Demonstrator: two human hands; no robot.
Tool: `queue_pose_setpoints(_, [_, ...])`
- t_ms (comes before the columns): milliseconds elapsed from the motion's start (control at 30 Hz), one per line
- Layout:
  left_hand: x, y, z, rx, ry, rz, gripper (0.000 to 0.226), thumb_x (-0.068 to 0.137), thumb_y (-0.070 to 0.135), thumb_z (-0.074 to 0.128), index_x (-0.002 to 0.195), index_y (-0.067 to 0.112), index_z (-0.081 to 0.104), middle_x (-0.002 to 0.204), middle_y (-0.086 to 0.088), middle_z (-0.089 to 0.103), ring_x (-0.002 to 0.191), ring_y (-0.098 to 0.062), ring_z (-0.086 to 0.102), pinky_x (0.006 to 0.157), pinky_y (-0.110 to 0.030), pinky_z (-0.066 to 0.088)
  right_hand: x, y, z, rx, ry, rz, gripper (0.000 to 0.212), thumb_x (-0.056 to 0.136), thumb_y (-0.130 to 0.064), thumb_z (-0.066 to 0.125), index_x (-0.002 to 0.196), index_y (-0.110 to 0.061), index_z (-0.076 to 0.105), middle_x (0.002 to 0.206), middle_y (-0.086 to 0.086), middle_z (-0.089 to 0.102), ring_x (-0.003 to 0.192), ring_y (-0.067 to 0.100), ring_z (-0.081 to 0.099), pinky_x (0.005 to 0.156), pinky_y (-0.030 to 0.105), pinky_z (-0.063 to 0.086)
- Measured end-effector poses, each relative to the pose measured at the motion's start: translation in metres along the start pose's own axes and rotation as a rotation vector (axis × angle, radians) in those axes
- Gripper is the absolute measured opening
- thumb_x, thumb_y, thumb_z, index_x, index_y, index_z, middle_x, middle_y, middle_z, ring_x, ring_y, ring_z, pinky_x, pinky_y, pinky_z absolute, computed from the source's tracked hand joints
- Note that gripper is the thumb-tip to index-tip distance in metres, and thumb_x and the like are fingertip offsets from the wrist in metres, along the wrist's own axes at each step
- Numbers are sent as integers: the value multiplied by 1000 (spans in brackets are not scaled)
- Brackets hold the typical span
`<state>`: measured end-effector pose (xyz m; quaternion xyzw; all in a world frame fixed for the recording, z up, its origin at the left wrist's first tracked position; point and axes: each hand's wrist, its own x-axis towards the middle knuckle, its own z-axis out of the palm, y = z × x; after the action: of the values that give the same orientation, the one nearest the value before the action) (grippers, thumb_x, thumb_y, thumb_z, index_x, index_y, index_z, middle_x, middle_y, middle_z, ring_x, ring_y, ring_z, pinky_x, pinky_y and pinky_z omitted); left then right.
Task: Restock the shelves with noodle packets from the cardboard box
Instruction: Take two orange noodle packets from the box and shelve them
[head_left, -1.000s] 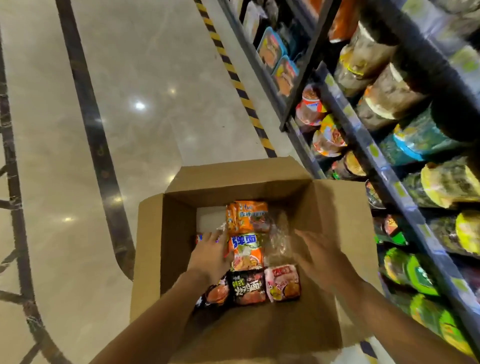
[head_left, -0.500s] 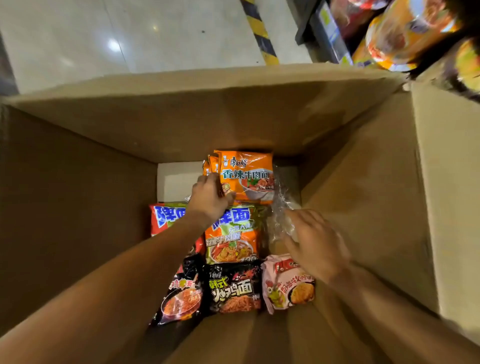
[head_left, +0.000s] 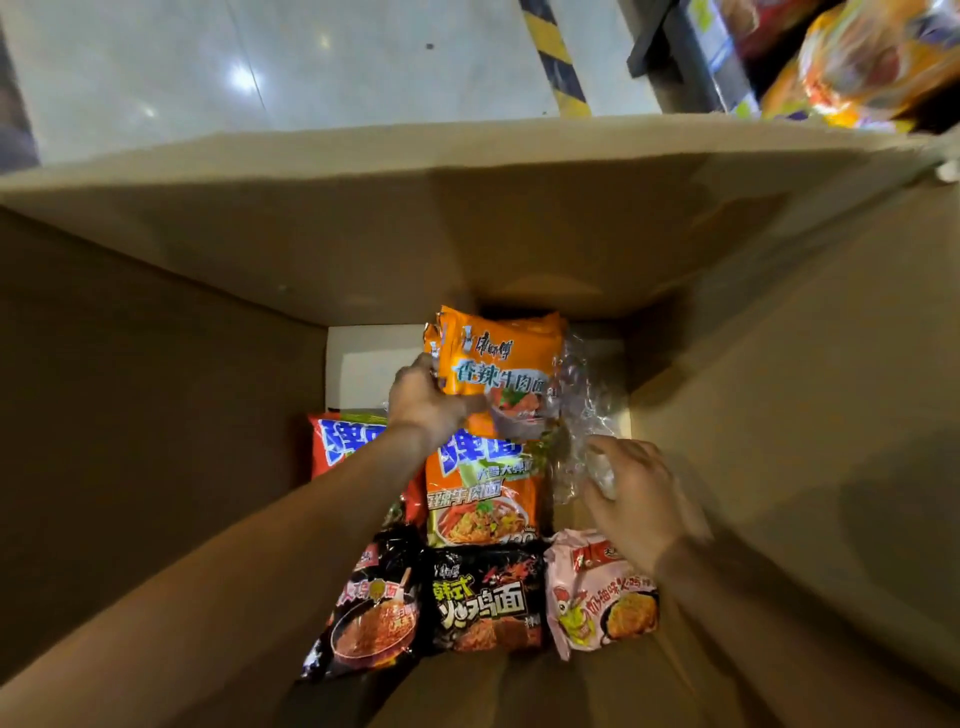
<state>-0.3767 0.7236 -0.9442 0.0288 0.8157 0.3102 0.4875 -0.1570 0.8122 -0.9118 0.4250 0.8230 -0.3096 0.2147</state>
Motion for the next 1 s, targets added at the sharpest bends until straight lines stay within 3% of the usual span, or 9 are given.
queue_pose_setpoints(67, [-13,-3,-17,-40,5,-1,40,74,13,86,94,21,51,95,-1,70,90,-19,68,79,-34,57,6,-6,-2,108,-26,38,45,96,-34,59,140,-28,52,134,-3,61,124,16,54,98,35,49])
queue_pose_setpoints(167, [-34,-7,-48,-97,48,-34,41,80,6,80,105,12,48,89,4,67,84,-13,66,65,-18,51,18,-17,-6,333,-52,113,47,94,-26,66,139,-23,52,133,-3,63,116,16,60,96,32,50])
queue_pose_setpoints(300, [-46,-14,-83,-1,180,-32,45,79,18,82,109,15,49,93,3,66,86,-16,65,77,-34,55,46,-38,-1,520,-136,194,59,90,-20,72,143,-17,45,124,-4,59,110,15,58,88,26,45])
queue_pose_setpoints(367, [-46,-16,-92,-15,208,-25,46,79,19,82,111,18,49,96,4,65,91,-17,65,83,-38,55,68,-42,14,569,-87,219,71,78,-35,80,140,-24,47,132,-2,60,115,19,61,96,37,51])
queue_pose_setpoints(467, [-45,-16,-96,-37,244,26,42,81,21,81,110,24,50,96,9,64,93,-15,63,84,-36,52,107,-33,52,604,-39,315,81,62,-57,78,130,-27,48,125,3,64,112,26,64,97,48,53])
queue_pose_setpoints(667, [-40,-31,-90,-2,272,147,35,84,18,77,110,24,55,91,15,65,79,8,59,68,-16,45,118,-73,45,501,87,505,93,59,-53,90,133,-22,42,131,8,55,114,34,60,95,46,52])
queue_pose_setpoints(733, [-40,-37,-89,15,274,165,34,85,19,76,111,24,56,91,15,65,76,12,60,65,-12,43,121,-72,48,477,90,531,100,50,-62,90,130,-23,46,129,8,57,113,34,61,95,47,52])
queue_pose_setpoints(833, [-43,-40,-91,18,285,169,33,86,20,75,112,24,55,92,16,64,80,9,58,66,-12,42,121,-72,51,517,58,529,85,46,-64,90,116,-23,63,115,3,68,103,29,67,90,42,56])
queue_pose_setpoints(1000, [-65,-30,-100,20,301,157,30,86,19,75,109,25,56,93,13,65,81,7,60,67,-14,43,96,-81,29,641,43,453,56,69,-42,88,109,-8,67,103,7,73,95,26,69,67,26,49])
